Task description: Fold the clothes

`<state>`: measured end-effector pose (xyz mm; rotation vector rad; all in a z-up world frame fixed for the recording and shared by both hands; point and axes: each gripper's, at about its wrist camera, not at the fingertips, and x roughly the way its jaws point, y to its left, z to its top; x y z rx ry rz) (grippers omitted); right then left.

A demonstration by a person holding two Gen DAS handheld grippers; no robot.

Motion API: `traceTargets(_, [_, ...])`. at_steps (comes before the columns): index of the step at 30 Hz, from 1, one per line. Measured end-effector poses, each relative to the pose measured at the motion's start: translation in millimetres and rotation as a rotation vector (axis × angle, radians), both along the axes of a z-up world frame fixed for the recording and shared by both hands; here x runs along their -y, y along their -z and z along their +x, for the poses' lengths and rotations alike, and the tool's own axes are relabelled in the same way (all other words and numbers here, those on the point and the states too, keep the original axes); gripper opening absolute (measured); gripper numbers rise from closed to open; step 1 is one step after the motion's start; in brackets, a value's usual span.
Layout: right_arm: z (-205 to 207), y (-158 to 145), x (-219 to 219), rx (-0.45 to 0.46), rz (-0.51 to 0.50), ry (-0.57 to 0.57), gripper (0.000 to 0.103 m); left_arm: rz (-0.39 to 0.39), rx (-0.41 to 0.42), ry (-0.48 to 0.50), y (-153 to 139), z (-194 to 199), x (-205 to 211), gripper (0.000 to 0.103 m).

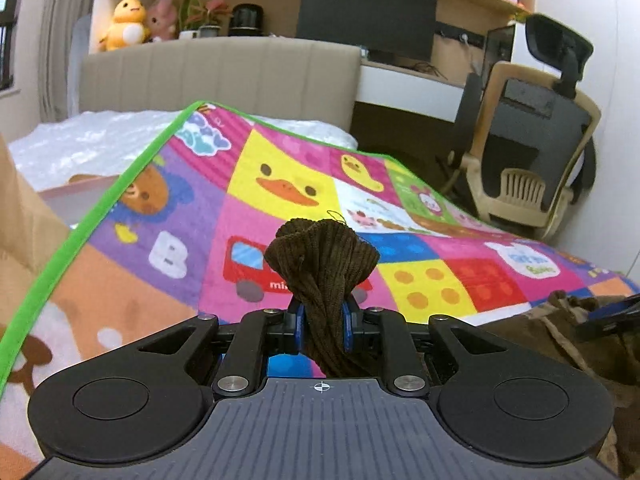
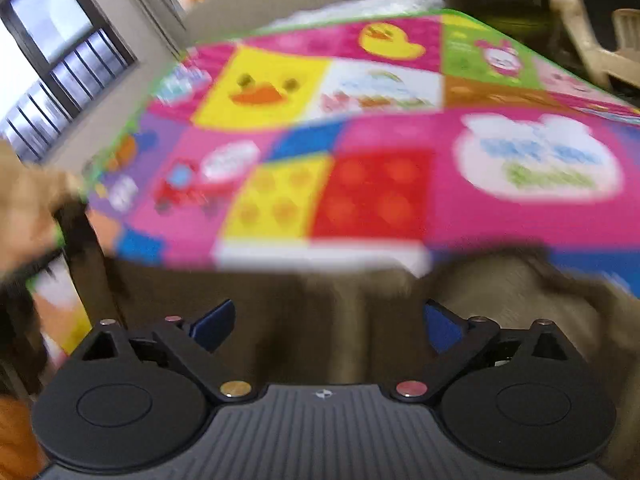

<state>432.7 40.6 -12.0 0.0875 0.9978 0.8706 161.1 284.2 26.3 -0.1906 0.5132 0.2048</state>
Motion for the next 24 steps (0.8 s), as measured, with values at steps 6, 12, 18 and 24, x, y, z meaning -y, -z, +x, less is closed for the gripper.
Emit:
traceTargets(6, [26,-14,-11,0.126,0.136,0.203,0.098,-0.008,0.031,-0.002,3,-3,-6,0.027])
traceTargets(12, [-4,-33,54,0.176,0.122,0.165,0.103,-0.017,0.009,-0.074,9,-5,-17,0.042])
traceTargets(18, [-88,-39,156,0.553,-0.206,0.274,0.103,-0.074,0.037,-0.116,-3,-24,-8,0.064])
traceTargets(24, [-171,-25,218,0.508,-0.285,0.312,0.103,-0.065,0.056,0.094,-16,-50,51,0.094])
